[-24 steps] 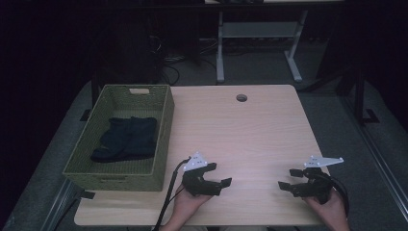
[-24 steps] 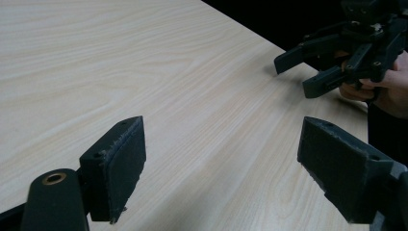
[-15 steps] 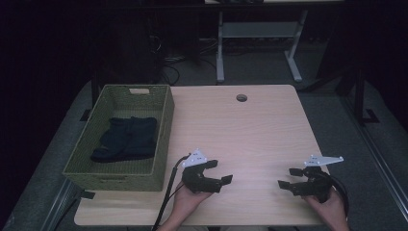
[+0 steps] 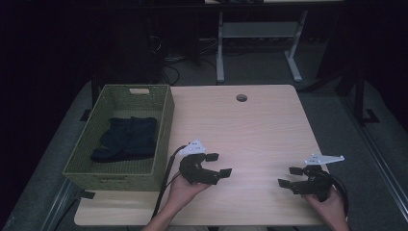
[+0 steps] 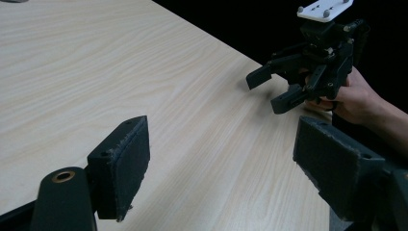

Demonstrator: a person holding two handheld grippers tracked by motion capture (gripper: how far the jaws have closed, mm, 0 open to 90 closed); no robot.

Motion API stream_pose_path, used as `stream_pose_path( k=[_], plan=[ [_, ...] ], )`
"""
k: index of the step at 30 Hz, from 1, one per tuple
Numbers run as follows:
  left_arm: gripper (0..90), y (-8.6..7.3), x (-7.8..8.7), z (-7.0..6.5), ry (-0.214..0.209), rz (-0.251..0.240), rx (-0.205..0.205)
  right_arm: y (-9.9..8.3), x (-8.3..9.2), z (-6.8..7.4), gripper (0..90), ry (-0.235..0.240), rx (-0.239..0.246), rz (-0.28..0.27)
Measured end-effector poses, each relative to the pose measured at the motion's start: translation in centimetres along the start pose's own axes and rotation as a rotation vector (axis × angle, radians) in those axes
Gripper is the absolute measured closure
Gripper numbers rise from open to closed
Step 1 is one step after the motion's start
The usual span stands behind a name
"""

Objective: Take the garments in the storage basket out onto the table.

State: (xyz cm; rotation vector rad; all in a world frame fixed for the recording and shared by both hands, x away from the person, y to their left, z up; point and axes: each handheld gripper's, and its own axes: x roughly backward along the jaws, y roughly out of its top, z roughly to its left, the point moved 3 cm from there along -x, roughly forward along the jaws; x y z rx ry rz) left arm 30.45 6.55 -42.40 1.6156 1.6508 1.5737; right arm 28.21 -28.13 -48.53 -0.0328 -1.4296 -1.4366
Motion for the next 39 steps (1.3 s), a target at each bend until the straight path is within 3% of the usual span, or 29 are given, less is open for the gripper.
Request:
stream_pose_path(
  k=[5,13,25,39],
  plan=[
    [20.5,1.3,1.4,0.6,-0.024,0.012,-0.008,0.1,-0.2,0.0,20.8,0.005,0.002,0.003],
    [20.6,2.9,3.3,1.3,-0.020,0.031,-0.037,0.1,-0.1,0.1,20.6,0.007,0.000,-0.001],
    [20.5,4.2,7.1,2.8,0.053,0.050,-0.023,0.1,-0.2,0.1,20.5,0.010,0.001,0.001],
    [20.6,5.5,11.0,4.4,0.107,0.015,0.010,0.2,-0.4,0.2,20.5,0.014,0.001,0.008]
  ],
)
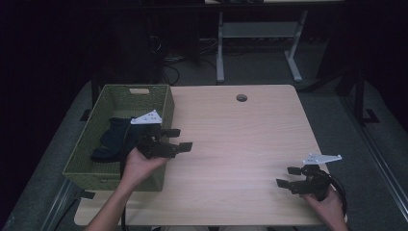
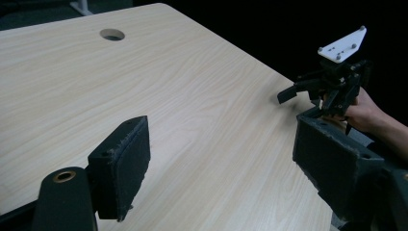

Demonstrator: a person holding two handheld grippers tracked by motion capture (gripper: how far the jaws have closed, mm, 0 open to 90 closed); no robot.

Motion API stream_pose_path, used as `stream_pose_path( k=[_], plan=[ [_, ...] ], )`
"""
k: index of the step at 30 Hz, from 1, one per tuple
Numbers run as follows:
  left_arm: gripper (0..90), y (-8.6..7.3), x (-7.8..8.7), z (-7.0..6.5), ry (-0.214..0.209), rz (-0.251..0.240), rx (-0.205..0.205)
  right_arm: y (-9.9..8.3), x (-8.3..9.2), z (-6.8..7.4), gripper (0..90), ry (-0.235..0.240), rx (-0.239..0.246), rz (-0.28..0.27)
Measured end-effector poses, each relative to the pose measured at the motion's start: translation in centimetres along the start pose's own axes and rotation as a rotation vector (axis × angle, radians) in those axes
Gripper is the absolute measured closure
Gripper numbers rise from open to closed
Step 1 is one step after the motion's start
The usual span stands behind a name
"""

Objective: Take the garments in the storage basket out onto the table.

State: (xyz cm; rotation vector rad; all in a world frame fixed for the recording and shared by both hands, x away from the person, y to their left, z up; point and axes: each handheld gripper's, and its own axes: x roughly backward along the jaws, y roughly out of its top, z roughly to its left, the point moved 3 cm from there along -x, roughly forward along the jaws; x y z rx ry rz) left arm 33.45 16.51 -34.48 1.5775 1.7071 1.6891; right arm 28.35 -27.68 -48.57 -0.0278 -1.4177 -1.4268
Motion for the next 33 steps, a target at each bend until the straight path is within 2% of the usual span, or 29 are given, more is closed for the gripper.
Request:
stream_pose_path(
  k=[11,19,33],
  plan=[
    [20.6,0.0,1.8,1.5,0.038,-0.007,0.026,0.0,-0.1,0.0,20.5,0.001,0.005,0.001],
    [20.7,0.0,3.9,2.9,0.071,-0.025,0.050,0.1,-0.2,0.1,20.5,0.002,0.005,0.004],
    [20.9,-0.5,5.6,4.5,0.111,-0.027,0.078,0.1,-0.3,0.2,20.5,0.001,0.004,0.010]
  ],
)
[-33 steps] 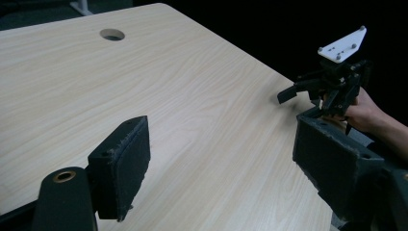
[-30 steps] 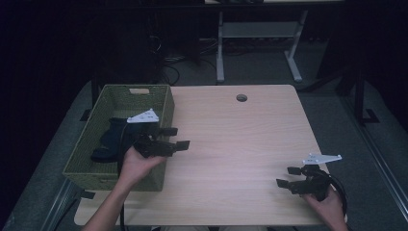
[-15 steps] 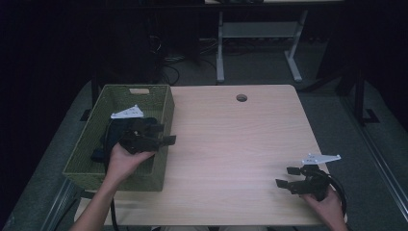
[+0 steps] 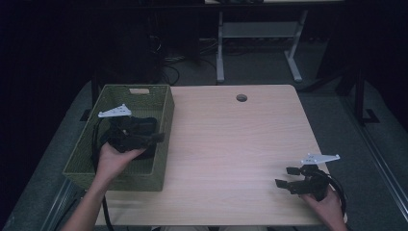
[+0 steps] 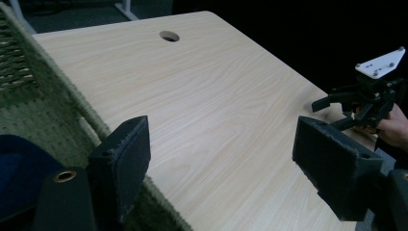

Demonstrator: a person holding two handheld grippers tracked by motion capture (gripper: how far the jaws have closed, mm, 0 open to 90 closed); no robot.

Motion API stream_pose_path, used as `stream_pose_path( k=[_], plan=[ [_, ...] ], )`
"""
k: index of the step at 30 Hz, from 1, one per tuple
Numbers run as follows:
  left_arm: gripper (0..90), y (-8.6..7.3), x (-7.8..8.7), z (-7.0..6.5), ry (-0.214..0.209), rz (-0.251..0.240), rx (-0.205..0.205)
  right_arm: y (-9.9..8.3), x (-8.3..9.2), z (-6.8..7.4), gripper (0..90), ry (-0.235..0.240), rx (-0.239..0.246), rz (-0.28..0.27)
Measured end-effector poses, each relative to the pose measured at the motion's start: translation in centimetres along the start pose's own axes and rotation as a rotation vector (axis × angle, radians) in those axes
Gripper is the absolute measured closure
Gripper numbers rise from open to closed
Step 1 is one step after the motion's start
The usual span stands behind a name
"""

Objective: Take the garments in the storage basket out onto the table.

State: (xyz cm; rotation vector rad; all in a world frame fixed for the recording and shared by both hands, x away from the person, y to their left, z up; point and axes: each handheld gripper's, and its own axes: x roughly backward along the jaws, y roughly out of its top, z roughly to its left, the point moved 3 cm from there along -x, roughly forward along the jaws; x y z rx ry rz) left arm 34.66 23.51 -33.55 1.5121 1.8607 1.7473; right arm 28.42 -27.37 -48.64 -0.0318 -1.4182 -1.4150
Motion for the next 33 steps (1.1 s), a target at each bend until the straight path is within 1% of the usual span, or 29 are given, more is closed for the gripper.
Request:
stream_pose_path(
  k=[3,4,5,6,11,16,17,19,20,21,24,25,27,29,33],
  plan=[
    [21.0,0.0,0.3,0.5,0.014,-0.003,0.007,0.0,0.0,0.0,20.5,0.002,0.000,-0.003],
    [21.1,-0.1,0.5,0.8,0.024,0.003,0.009,0.0,0.0,0.0,20.5,0.002,0.000,-0.003],
    [21.1,-0.1,0.5,0.8,0.024,0.003,0.009,0.0,0.0,0.0,20.5,0.002,0.000,-0.003],
    [21.1,-0.2,0.7,1.2,0.031,0.008,0.017,0.0,0.0,0.0,20.5,0.002,-0.001,-0.002],
    [21.1,-0.3,1.0,1.9,0.044,0.006,0.035,0.0,0.0,0.0,20.5,0.003,0.000,0.000],
    [21.3,-0.5,1.5,2.6,0.066,0.011,0.044,0.0,0.0,0.0,20.5,0.003,-0.001,0.000],
    [21.3,-0.6,1.7,3.1,0.078,0.014,0.054,0.0,0.0,0.1,20.5,0.004,0.003,-0.001],
    [21.3,-0.7,1.8,3.3,0.084,0.016,0.059,0.0,0.0,0.1,20.5,0.005,0.003,-0.002],
    [21.3,-0.7,2.0,3.5,0.091,0.017,0.061,0.0,0.0,0.1,20.5,0.005,0.003,-0.002],
    [21.6,-0.9,2.2,3.9,0.105,0.020,0.073,0.0,0.0,0.1,20.5,0.004,0.002,-0.003],
    [21.6,-1.2,2.4,4.6,0.124,0.026,0.086,0.0,0.0,0.1,20.5,0.005,0.003,-0.004],
    [21.6,-1.2,2.4,4.6,0.124,0.026,0.086,0.0,0.0,0.1,20.5,0.005,0.003,-0.004],
    [21.7,-1.5,2.6,5.2,0.139,0.034,0.098,0.0,0.0,0.1,20.5,0.006,0.004,-0.004],
    [21.8,-1.7,2.7,5.4,0.145,0.040,0.105,0.0,0.0,0.1,20.5,0.006,0.004,-0.004],
    [21.8,-2.1,3.0,6.2,0.167,0.052,0.124,0.1,0.0,0.1,20.5,0.007,0.007,-0.005]
  ],
)
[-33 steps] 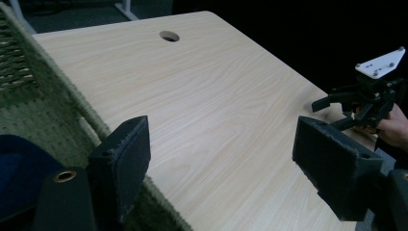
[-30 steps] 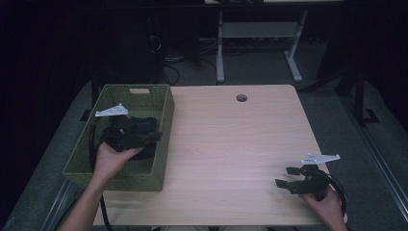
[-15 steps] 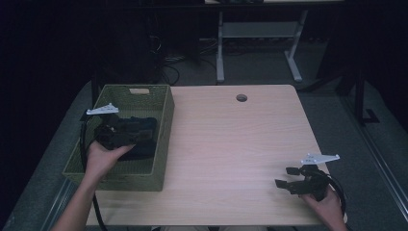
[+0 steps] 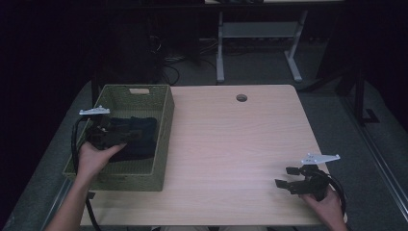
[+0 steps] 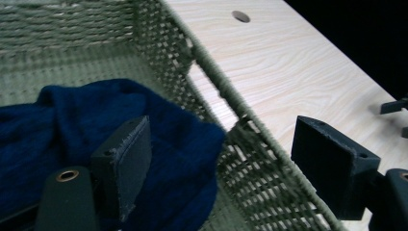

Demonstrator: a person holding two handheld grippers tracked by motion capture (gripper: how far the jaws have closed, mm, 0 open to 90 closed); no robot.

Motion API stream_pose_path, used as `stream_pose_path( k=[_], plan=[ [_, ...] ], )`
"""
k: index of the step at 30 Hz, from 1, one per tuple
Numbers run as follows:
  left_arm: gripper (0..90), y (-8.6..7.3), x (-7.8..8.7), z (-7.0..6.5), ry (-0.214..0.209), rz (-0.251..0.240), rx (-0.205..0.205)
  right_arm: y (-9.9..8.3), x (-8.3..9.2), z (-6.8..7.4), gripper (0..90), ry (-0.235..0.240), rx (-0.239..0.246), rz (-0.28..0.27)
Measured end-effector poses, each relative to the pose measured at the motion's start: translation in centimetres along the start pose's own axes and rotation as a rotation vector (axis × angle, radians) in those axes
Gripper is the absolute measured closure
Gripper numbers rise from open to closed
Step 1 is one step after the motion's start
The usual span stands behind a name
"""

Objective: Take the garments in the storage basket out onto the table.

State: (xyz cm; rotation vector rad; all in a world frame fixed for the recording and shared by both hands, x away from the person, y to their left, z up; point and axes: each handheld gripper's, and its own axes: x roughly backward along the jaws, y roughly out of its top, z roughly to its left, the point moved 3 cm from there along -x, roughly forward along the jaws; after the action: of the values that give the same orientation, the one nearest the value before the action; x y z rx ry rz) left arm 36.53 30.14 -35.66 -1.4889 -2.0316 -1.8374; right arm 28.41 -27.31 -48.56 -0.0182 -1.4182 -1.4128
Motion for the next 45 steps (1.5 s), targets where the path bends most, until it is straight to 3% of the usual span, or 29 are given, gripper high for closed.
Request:
stream_pose_path(
  k=[16,21,22,24,25,33,45],
  plan=[
    [22.1,-1.3,-0.8,2.8,0.090,0.117,0.073,0.1,0.1,0.0,20.5,0.008,0.001,-0.007],
    [22.5,-1.6,-1.0,3.0,0.115,0.155,0.072,0.1,0.1,0.0,20.5,0.009,0.001,-0.007],
    [22.9,-1.7,-1.2,3.1,0.138,0.186,0.070,0.1,0.1,0.1,20.5,0.011,-0.001,-0.007],
    [22.9,-1.7,-1.2,3.1,0.142,0.198,0.068,0.1,0.1,0.1,20.5,0.011,-0.001,-0.007],
    [23.2,-1.9,-1.4,3.2,0.163,0.220,0.066,0.1,0.1,0.1,20.5,0.011,0.000,-0.007],
    [24.4,-2.2,-1.9,3.4,0.199,0.289,0.063,0.2,0.1,0.1,20.5,0.017,0.003,-0.011],
    [41.6,-2.5,-3.1,3.7,0.271,0.402,0.019,0.3,0.2,0.2,20.5,0.025,0.001,-0.019]
  ],
)
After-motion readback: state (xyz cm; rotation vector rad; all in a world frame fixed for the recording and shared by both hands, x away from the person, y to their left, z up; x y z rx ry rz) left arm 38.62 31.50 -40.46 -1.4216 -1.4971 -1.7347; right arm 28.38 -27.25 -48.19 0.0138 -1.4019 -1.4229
